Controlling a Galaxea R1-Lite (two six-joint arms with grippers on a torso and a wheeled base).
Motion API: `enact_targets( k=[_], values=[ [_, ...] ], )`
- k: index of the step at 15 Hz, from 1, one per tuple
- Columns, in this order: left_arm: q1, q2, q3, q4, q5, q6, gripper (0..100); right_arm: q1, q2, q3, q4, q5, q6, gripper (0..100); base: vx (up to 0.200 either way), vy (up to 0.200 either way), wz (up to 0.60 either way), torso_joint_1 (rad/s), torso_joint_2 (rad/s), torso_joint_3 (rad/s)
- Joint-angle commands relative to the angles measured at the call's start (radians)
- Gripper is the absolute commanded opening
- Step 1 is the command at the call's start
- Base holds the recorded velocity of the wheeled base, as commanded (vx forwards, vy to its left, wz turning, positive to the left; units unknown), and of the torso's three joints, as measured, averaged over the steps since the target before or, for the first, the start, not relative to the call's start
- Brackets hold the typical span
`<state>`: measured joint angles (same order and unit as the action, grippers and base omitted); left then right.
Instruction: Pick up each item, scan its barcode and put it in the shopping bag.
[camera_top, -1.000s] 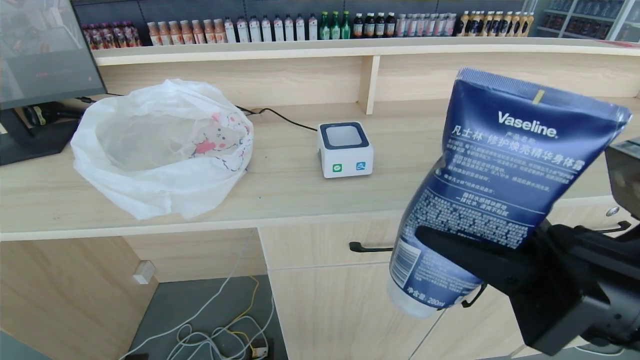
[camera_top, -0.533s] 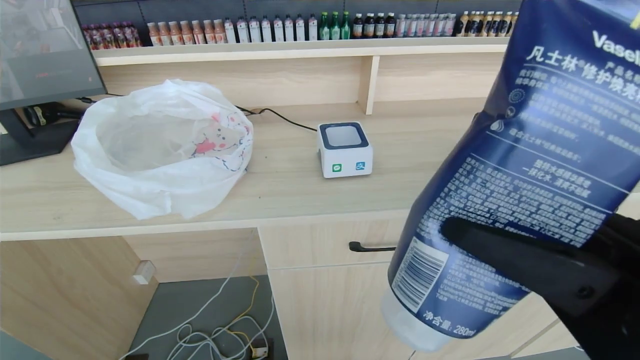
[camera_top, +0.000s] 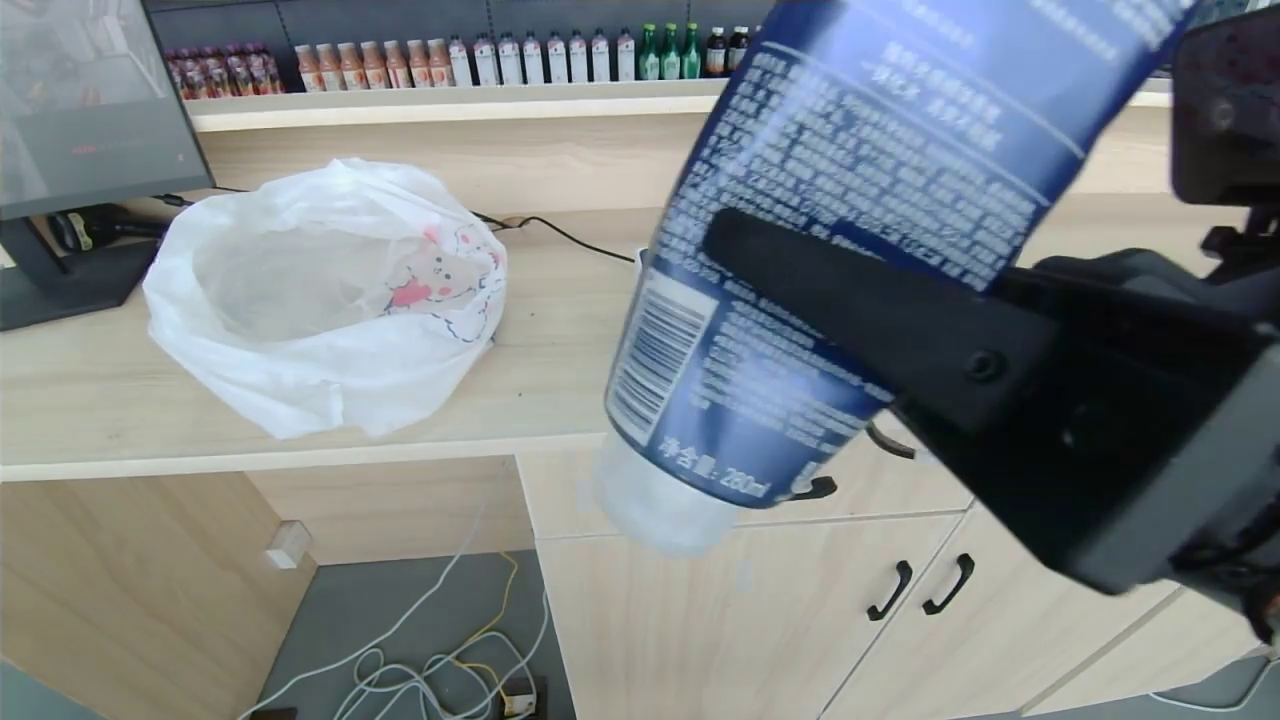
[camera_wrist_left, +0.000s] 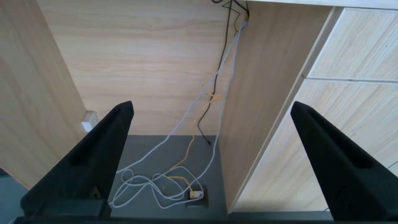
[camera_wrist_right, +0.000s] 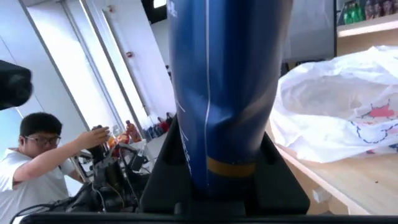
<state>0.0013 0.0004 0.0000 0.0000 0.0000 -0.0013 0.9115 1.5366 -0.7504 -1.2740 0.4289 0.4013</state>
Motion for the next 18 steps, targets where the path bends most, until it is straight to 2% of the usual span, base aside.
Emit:
enact_targets(
  k=[1, 2, 7, 18],
  values=[
    [0.000, 0.000, 0.000, 0.000, 0.000, 0.000, 100, 0.024, 0.060, 0.049, -0.018, -0.036, 0.018, 0, 0.000, 0.000, 0.00, 0.000, 0.00, 0.000],
    [0.000, 0.000, 0.000, 0.002, 0.000, 0.000, 100, 0.018, 0.017, 0.108, -0.051, -0.029, 0.024, 0, 0.000, 0.000, 0.00, 0.000, 0.00, 0.000],
    [0.000, 0.000, 0.000, 0.000, 0.000, 0.000, 100, 0.007, -0.076, 0.135, -0.067, -0.009, 0.042, 0, 0.000, 0.000, 0.00, 0.000, 0.00, 0.000],
    [0.000, 0.000, 0.000, 0.000, 0.000, 0.000, 100, 0.009, -0.067, 0.132, -0.068, 0.011, 0.039, 0, 0.000, 0.000, 0.00, 0.000, 0.00, 0.000]
  ],
)
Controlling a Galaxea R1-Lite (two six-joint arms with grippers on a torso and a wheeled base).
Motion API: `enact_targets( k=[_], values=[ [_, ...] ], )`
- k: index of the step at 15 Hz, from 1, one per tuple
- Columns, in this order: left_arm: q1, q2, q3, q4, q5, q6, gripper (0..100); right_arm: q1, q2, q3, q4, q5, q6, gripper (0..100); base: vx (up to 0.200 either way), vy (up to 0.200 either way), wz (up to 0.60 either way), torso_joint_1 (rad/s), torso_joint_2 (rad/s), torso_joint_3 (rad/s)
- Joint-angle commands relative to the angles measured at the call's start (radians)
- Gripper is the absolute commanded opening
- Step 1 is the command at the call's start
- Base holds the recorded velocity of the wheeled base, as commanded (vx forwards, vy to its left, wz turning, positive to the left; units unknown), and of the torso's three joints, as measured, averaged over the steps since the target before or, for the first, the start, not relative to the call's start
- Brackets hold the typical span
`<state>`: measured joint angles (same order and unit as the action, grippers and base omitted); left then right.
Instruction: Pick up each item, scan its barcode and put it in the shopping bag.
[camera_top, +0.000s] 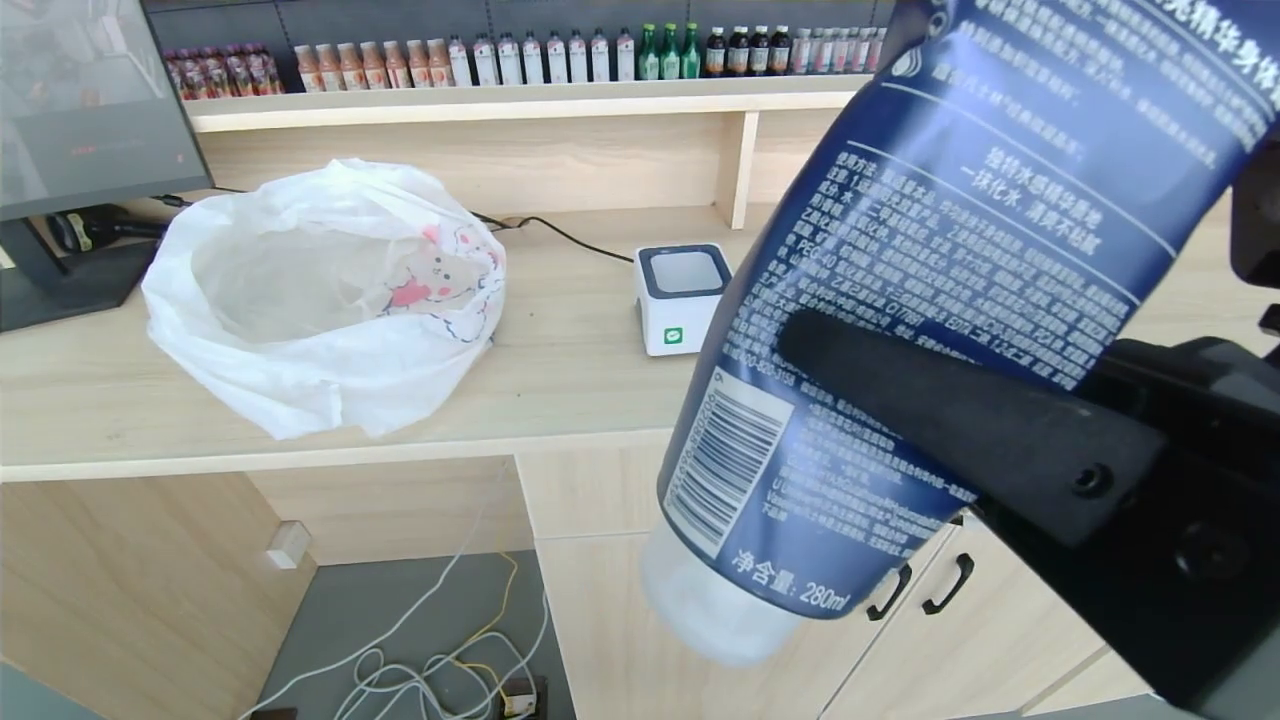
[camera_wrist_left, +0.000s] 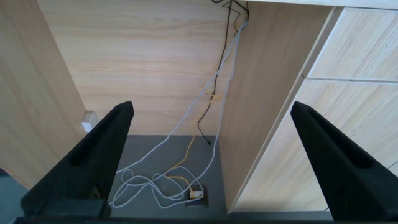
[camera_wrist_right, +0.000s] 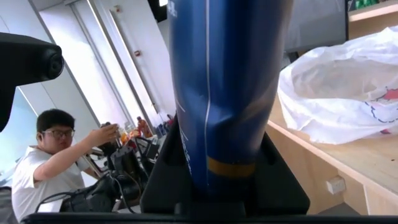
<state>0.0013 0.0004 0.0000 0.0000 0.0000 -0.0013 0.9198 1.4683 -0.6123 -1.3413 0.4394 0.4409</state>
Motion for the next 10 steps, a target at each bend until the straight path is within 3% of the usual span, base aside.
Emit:
enact_targets(
  k=[1, 6, 8, 10],
  values=[
    [0.000, 0.000, 0.000, 0.000, 0.000, 0.000, 100, 0.001, 0.003, 0.002, -0.001, 0.001, -0.001, 0, 0.000, 0.000, 0.00, 0.000, 0.00, 0.000],
    [-0.001, 0.000, 0.000, 0.000, 0.000, 0.000, 100, -0.009, 0.027, 0.013, 0.025, -0.010, -0.047, 0, 0.000, 0.000, 0.00, 0.000, 0.00, 0.000],
    [0.000, 0.000, 0.000, 0.000, 0.000, 0.000, 100, -0.131, 0.041, -0.027, 0.202, -0.053, -0.287, 0, 0.000, 0.000, 0.00, 0.000, 0.00, 0.000],
    [-0.001, 0.000, 0.000, 0.000, 0.000, 0.000, 100, -0.242, 0.132, -0.150, 0.257, -0.071, -0.315, 0, 0.000, 0.000, 0.00, 0.000, 0.00, 0.000]
  ],
)
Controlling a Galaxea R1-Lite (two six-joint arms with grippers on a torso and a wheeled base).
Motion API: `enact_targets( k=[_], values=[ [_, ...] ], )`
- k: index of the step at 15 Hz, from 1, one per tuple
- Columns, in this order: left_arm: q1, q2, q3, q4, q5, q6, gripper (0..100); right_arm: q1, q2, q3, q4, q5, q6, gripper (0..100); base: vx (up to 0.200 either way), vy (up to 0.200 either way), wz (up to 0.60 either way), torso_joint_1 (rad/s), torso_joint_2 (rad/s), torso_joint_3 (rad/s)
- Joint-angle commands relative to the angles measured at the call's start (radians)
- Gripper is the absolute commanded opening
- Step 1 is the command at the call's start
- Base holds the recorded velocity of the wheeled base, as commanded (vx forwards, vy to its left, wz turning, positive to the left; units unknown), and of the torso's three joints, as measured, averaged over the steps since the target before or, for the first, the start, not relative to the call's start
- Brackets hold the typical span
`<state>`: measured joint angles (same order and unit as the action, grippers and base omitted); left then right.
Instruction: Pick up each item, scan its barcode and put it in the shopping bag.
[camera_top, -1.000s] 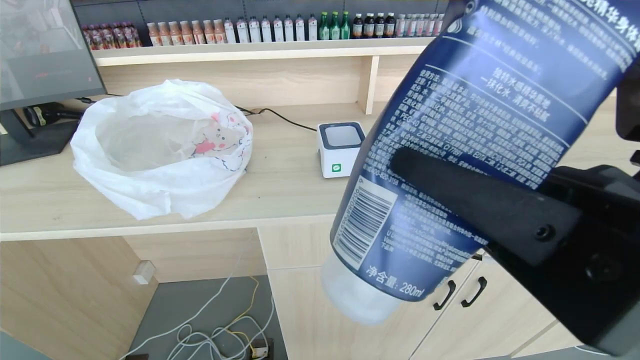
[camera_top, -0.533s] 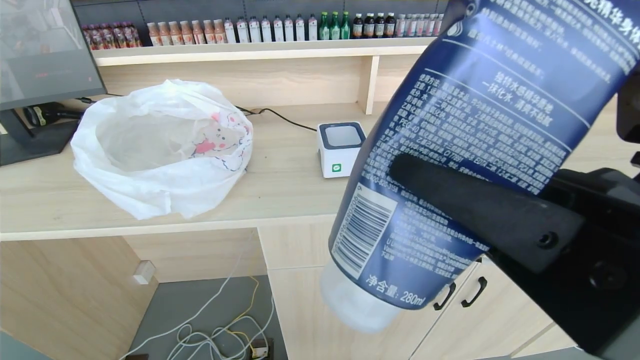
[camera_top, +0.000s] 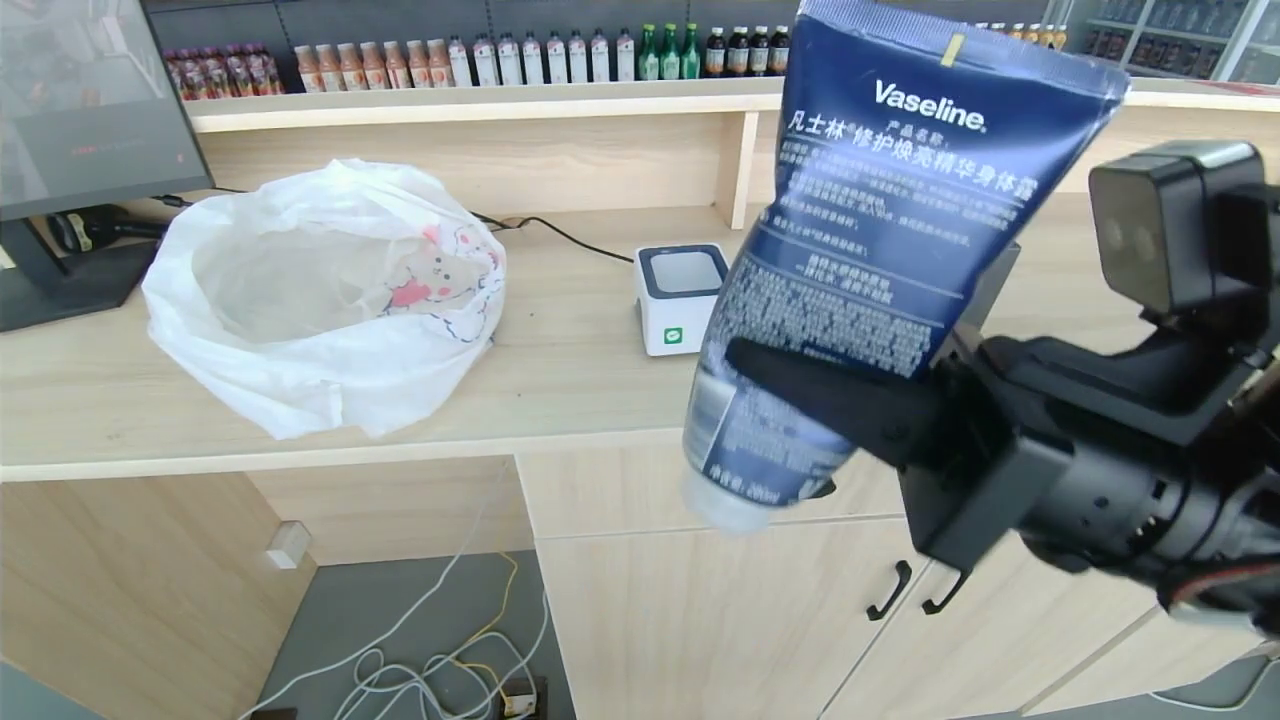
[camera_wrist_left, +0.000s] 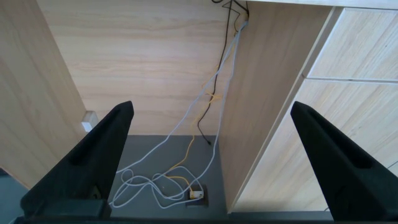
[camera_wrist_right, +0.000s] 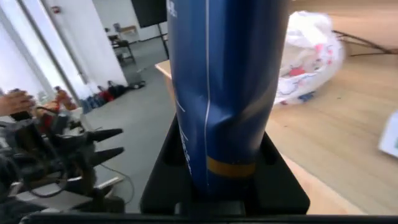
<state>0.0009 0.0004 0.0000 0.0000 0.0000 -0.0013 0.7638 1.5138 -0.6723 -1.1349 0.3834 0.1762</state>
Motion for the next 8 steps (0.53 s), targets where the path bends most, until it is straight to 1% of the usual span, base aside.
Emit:
enact_targets(
  k=[1, 2, 3, 4, 5, 6, 7, 8],
  values=[
    [0.001, 0.000, 0.000, 0.000, 0.000, 0.000, 100, -0.106, 0.164, -0.165, 0.050, -0.066, -0.069, 0, 0.000, 0.000, 0.00, 0.000, 0.00, 0.000],
    [0.001, 0.000, 0.000, 0.000, 0.000, 0.000, 100, -0.106, 0.187, -0.164, 0.057, -0.141, -0.076, 0, 0.000, 0.000, 0.00, 0.000, 0.00, 0.000],
    [0.001, 0.000, 0.000, 0.000, 0.000, 0.000, 100, -0.138, 0.180, -0.112, 0.058, -0.199, -0.092, 0, 0.000, 0.000, 0.00, 0.000, 0.00, 0.000],
    [0.001, 0.000, 0.000, 0.000, 0.000, 0.000, 100, -0.136, 0.147, -0.036, 0.052, -0.239, -0.119, 0, 0.000, 0.000, 0.00, 0.000, 0.00, 0.000],
    [0.001, 0.000, 0.000, 0.000, 0.000, 0.000, 100, -0.104, 0.115, 0.020, 0.053, -0.293, -0.170, 0, 0.000, 0.000, 0.00, 0.000, 0.00, 0.000],
    [-0.001, 0.000, 0.000, 0.000, 0.000, 0.000, 100, -0.084, 0.086, 0.057, 0.053, -0.354, -0.172, 0, 0.000, 0.000, 0.00, 0.000, 0.00, 0.000],
    [0.001, 0.000, 0.000, 0.000, 0.000, 0.000, 100, -0.084, 0.086, 0.056, 0.053, -0.367, -0.169, 0, 0.000, 0.000, 0.00, 0.000, 0.00, 0.000],
    [0.001, 0.000, 0.000, 0.000, 0.000, 0.000, 100, -0.093, 0.097, -0.001, 0.053, -0.414, -0.147, 0, 0.000, 0.000, 0.00, 0.000, 0.00, 0.000]
  ],
)
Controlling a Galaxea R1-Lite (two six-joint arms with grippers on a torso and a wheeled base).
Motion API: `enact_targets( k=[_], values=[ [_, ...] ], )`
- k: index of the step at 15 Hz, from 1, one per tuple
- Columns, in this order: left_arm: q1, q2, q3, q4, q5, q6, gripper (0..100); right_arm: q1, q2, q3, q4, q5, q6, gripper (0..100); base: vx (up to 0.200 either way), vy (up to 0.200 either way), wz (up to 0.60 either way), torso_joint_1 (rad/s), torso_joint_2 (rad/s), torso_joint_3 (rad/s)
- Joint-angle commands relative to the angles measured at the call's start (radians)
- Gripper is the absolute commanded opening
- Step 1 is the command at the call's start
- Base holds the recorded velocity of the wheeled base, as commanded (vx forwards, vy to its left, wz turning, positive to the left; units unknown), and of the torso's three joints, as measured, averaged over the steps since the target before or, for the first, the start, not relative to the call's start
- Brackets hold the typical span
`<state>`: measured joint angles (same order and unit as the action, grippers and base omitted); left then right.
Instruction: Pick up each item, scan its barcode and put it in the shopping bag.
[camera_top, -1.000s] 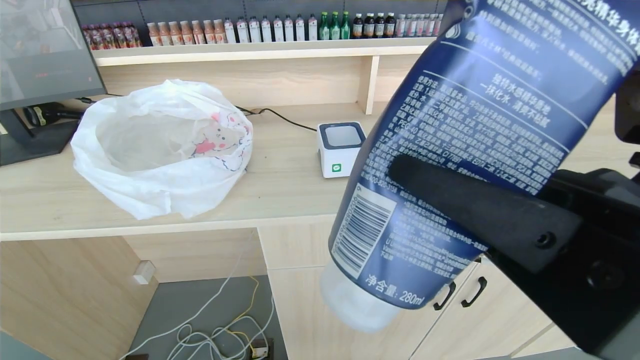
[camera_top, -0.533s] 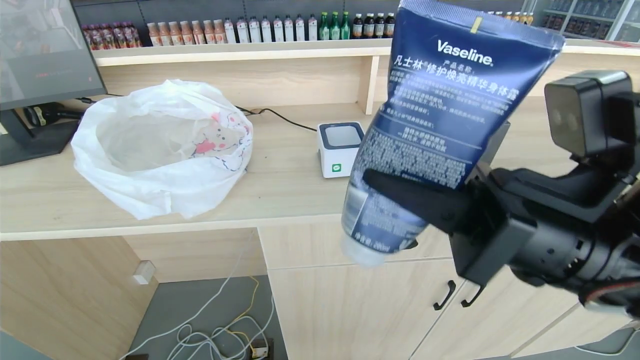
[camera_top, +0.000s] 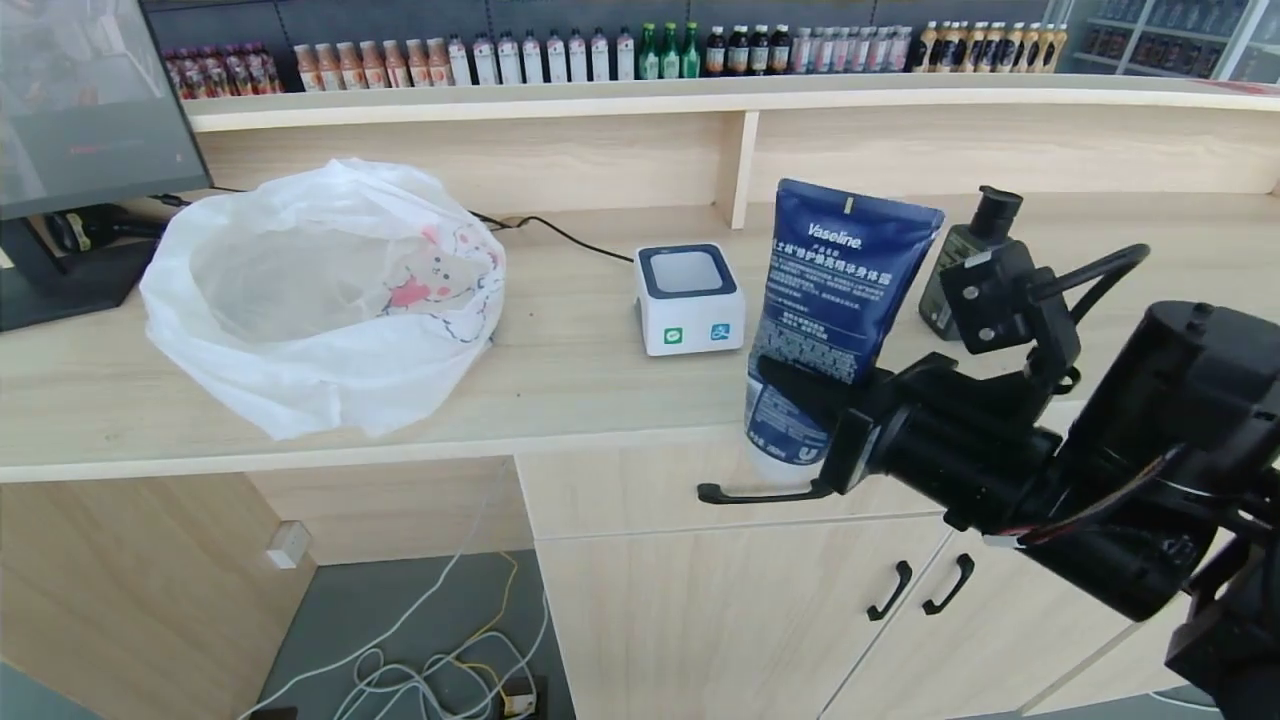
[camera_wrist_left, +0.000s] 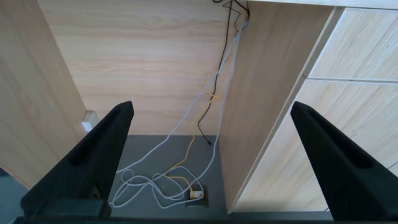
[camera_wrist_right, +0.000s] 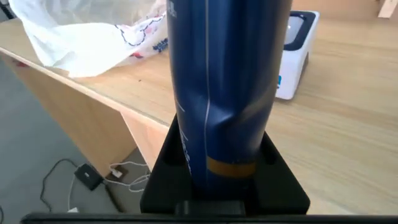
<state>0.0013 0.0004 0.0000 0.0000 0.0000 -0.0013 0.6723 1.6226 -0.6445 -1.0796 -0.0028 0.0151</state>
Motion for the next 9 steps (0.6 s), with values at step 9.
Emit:
enact_targets(
  k=[9],
  values=[
    [-0.001, 0.000, 0.000, 0.000, 0.000, 0.000, 100, -0.020, 0.099, -0.195, -0.031, -0.097, 0.043, 0, 0.000, 0.000, 0.00, 0.000, 0.00, 0.000]
  ],
)
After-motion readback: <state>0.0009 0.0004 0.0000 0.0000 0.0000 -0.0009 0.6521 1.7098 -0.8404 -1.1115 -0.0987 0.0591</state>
